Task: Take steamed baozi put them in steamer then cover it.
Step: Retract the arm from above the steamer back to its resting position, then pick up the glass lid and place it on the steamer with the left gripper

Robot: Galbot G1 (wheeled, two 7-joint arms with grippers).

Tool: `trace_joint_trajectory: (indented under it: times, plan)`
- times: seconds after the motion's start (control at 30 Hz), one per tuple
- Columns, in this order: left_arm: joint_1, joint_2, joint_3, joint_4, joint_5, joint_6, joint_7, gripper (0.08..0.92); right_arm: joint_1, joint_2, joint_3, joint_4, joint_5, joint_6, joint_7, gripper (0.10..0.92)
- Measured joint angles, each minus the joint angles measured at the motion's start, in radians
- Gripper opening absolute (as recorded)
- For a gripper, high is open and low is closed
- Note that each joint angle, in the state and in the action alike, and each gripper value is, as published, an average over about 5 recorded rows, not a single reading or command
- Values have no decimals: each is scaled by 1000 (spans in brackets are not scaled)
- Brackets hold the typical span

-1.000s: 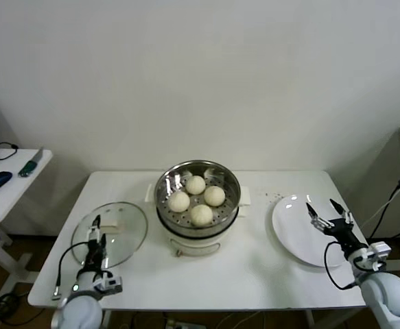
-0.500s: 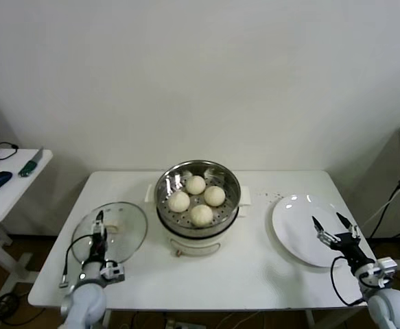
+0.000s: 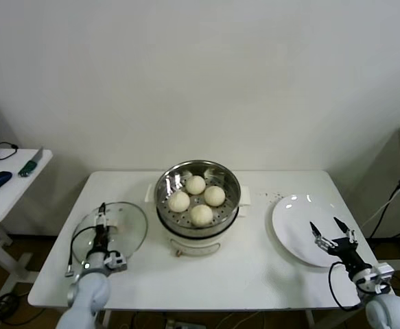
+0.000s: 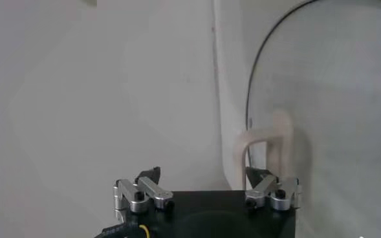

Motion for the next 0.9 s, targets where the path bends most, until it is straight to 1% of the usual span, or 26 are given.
trace_joint_trajectory:
  times: [0.13,0.47,0.77,0.8,0.9]
  plan:
    - [-15,2,1,20,-9,-7,-1,740,3,5,-5,-5,-11,3,-3,823]
    - [-11,9,9,19,-37,-17,5,446,20,14,-21,-16,-35,5,-6,823]
    - [14,30,0,-37,-72,-8,14,193,37,16,-32,-24,-52,8,-7,823]
    - [19,33,-3,-48,-76,-6,15,173,39,16,-33,-26,-53,8,-8,823]
    - [36,43,-11,-88,-88,2,22,150,46,16,-37,-32,-58,10,-8,823]
